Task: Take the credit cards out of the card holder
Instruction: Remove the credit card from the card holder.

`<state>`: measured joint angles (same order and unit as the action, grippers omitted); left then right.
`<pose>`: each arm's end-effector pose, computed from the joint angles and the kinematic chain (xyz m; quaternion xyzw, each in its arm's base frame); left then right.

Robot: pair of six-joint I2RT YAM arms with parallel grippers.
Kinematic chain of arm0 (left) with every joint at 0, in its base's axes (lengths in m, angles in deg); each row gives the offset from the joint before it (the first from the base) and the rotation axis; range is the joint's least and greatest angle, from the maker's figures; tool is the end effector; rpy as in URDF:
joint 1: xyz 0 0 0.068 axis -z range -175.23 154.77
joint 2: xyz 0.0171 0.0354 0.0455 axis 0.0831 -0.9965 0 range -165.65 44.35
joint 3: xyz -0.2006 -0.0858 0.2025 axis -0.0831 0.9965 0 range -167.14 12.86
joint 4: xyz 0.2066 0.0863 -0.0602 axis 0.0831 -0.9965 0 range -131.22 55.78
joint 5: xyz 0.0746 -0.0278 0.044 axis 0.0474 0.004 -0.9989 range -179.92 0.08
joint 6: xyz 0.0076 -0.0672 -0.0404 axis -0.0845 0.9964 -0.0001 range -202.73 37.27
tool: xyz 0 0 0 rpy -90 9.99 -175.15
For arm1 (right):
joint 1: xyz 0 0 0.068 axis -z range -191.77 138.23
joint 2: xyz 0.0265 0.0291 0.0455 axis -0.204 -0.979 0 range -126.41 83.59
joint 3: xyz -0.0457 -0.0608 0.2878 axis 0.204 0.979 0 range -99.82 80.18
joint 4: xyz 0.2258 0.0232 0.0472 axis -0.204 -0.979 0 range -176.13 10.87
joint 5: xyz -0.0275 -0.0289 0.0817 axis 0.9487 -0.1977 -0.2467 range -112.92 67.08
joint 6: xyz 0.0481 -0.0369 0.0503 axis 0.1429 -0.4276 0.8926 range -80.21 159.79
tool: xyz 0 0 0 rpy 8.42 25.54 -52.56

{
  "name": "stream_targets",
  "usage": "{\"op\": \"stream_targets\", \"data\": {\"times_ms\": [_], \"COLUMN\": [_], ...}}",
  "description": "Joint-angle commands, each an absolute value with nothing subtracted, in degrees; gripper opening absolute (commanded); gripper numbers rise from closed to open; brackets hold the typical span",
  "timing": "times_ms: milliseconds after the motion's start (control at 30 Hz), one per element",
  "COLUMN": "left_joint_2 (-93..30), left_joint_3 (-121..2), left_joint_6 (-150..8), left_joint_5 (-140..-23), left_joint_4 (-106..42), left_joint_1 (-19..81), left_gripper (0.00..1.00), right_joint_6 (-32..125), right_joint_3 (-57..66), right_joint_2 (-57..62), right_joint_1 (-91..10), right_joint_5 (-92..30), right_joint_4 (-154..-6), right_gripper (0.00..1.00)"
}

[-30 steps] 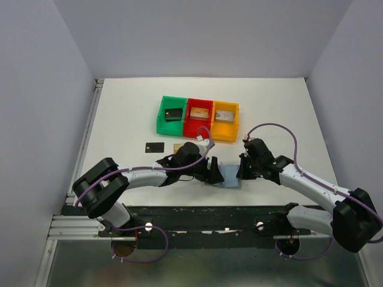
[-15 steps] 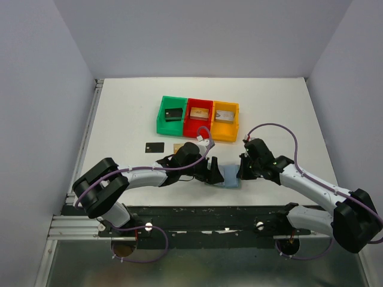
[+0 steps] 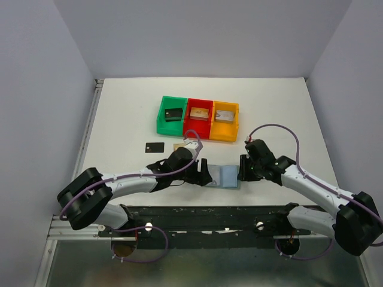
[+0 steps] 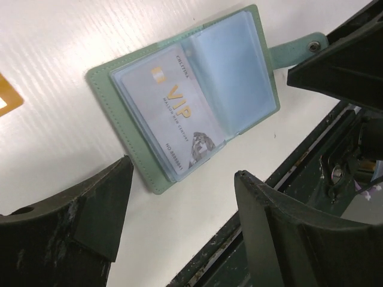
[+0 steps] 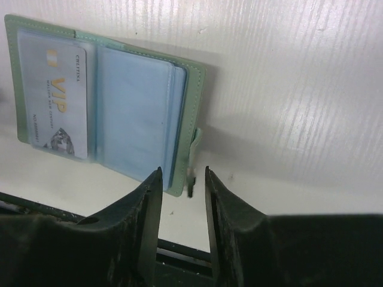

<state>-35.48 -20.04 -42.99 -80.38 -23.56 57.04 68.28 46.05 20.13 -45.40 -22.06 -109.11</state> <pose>0.1574 -0.2218 0.2006 0.1343 0.8796 -0.3755 0.2594 0.1488 0.0977 0.1988 -0.0413 0.9634 0.1304 0.2304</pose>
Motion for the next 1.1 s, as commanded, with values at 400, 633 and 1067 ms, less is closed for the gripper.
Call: {"op": "stream_targets", "data": {"times_ms": [400, 633, 1067], "left_joint_2": [-30.9, -36.6, -42.6], "left_joint_3": [-20.1, -19.5, -18.0], "left_joint_6": [-44.6, -41.3, -39.6], "left_joint_5": [-78.6, -77.9, -77.5], "left_joint_4": [-17.5, -14.4, -10.8], "left_joint_1": [54.3, 54.1, 54.1], "left_gripper": [0.32, 0.0, 0.0], "right_joint_6": [75.7, 79.2, 82.9], "right_joint_3": [53.5, 55.5, 62.2], "right_joint_2": [38.0, 21.8, 8.6], "right_joint_1": [-45.2, -45.1, -45.1], "right_joint_5": [-33.8, -48.2, -51.1], "right_joint_4": [-83.4, -72.3, -58.1], "right_gripper": [0.44, 0.46, 0.5]}}
